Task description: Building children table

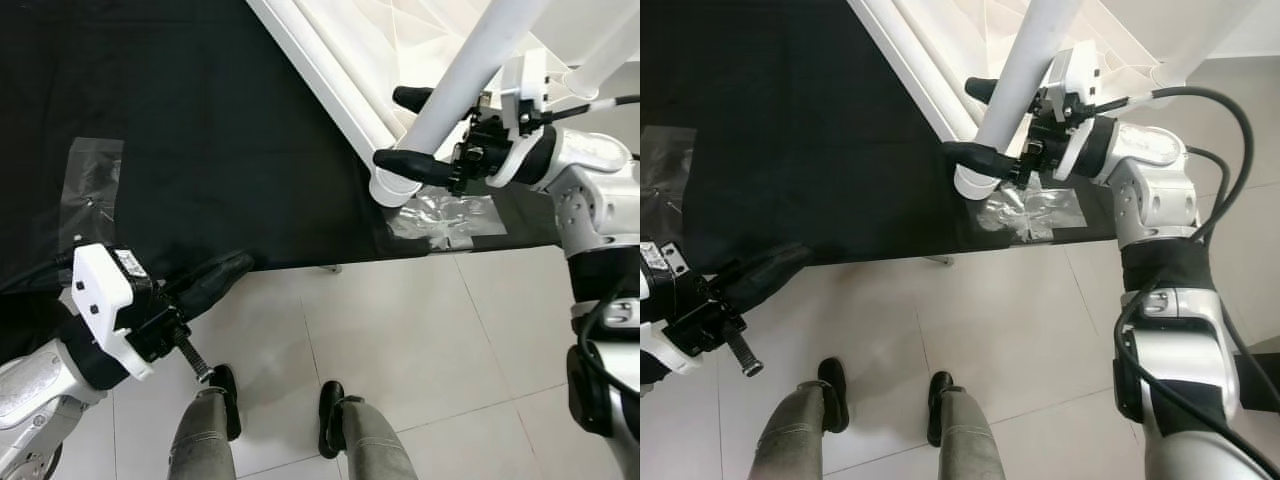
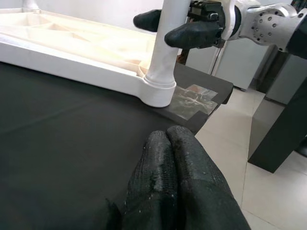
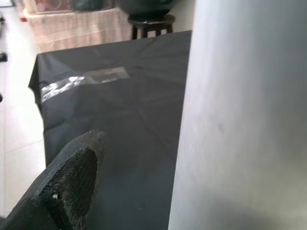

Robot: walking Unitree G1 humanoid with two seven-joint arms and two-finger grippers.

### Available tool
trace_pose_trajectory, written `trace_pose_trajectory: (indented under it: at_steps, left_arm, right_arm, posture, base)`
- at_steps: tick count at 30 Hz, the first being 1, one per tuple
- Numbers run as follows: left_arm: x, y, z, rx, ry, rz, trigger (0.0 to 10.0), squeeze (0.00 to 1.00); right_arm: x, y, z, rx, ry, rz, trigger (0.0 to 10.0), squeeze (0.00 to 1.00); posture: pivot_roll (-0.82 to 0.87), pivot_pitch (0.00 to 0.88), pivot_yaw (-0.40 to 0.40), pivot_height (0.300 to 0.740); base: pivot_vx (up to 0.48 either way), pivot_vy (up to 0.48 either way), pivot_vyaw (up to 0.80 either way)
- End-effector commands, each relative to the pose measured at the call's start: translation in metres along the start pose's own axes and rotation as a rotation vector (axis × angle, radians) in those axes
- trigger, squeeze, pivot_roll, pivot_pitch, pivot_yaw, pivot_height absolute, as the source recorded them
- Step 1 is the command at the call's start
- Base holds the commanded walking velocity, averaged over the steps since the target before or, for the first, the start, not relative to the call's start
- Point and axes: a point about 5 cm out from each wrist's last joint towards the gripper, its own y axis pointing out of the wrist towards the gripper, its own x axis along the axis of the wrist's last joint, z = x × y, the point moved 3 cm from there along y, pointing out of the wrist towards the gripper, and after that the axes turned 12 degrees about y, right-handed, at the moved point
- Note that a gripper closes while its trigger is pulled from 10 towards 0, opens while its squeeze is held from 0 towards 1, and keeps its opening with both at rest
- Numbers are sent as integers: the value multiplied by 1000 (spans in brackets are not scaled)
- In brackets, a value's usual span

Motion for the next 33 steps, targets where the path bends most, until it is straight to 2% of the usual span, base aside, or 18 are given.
trace_pose_trajectory:
  at_steps: [1,6,8,9,10,12,13,17,28,30,31,33]
  left_arm:
    - [2,-1,-8,-36,-13,3,10000,0]
    - [3,-1,-8,-40,-16,2,10000,0]
    - [3,0,-10,-47,-20,-1,10000,0]
    - [5,1,-11,-55,-24,-12,10000,0]
    - [10,3,-12,-63,-32,-32,10000,0]
    - [13,4,-13,-69,-37,-47,10000,0]
    - [17,5,-14,-84,-44,-65,10000,0]
    - [21,5,-17,-108,-48,-77,10000,0]
    - [10,1,-29,-164,-85,-25,10000,0]
    - [9,0,-29,-165,-89,-22,10000,0]
    - [9,0,-29,-161,-93,-19,10000,0]
    - [9,0,-29,-160,-93,-18,10000,0]
  right_arm:
    - [-11,3,6,65,2,64,10000,0]
    - [-19,1,1,82,-33,166,10000,0]
    - [-31,-2,-4,65,-106,284,10000,0]
    - [-32,-2,-7,49,-119,303,10000,0]
    - [-32,-1,-9,37,-130,306,6863,0]
    - [-30,0,-11,30,-133,302,6863,0]
    - [-28,1,-12,22,-139,294,0,0]
    - [-23,3,-15,11,-143,272,0,0]
    - [-13,2,-22,-41,-132,152,0,0]
    - [-13,1,-23,-73,-122,121,0,0]
    - [-23,-1,-23,-164,-100,84,0,0]
    - [-26,-1,-23,-185,-95,78,0,0]
  posture:
    - [113,404,-157,740]
    - [105,407,-157,740]
    - [105,409,-155,740]
    - [104,409,-155,740]
    - [106,411,-154,740]
    - [107,411,-152,740]
    - [107,411,-152,740]
    - [109,412,-152,740]
    - [96,409,-151,740]
    - [89,409,-155,740]
    - [82,409,-164,740]
    - [82,409,-164,740]
  base:
    - [0,0,0]
    - [0,0,0]
    - [0,0,0]
    - [0,0,0]
    - [0,0,0]
    - [0,0,0]
    - [0,0,0]
    - [0,0,0]
    - [0,0,0]
    - [0,0,0]
    - [0,0,0]
    - [0,0,0]
